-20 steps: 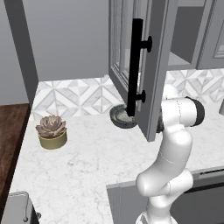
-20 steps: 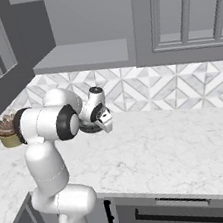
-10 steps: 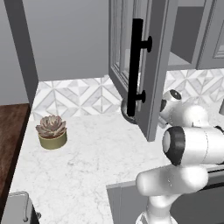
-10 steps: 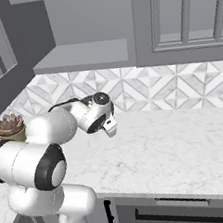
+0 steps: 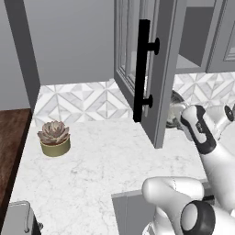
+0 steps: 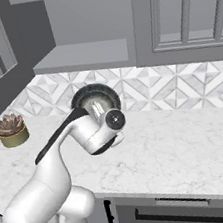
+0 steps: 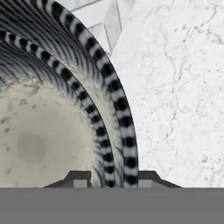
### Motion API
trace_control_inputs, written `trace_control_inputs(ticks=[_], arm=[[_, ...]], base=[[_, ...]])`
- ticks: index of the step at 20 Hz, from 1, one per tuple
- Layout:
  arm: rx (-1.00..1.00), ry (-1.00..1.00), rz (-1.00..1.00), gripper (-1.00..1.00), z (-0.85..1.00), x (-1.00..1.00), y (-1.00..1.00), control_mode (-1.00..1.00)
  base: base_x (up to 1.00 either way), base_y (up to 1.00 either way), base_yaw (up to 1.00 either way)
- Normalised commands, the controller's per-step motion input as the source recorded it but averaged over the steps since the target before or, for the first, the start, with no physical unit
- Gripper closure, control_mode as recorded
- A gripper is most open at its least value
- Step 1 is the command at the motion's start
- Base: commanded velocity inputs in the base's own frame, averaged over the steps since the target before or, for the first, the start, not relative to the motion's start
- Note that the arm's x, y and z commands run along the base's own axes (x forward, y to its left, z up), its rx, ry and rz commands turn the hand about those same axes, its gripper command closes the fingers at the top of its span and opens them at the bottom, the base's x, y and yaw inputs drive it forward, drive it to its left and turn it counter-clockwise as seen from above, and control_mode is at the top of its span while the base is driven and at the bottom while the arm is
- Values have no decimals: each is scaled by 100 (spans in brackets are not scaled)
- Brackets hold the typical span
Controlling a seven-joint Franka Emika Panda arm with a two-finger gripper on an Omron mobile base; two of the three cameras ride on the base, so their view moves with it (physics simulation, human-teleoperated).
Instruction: Pick up the bowls on the counter and stack them on top of one another in the open cabinet. Place the smaller bowl on top of the larger bowl.
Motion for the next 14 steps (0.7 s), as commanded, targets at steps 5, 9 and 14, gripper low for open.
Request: trace_control_inputs(ticks=[5, 9, 14], arm=[[16, -17, 0, 100, 100, -65, -3, -100], [15, -15, 0, 100, 100, -12, 0, -100], [9, -6, 0, 100, 100, 23, 0, -100]], base=[[0, 0, 0], [0, 0, 0], [0, 0, 0]])
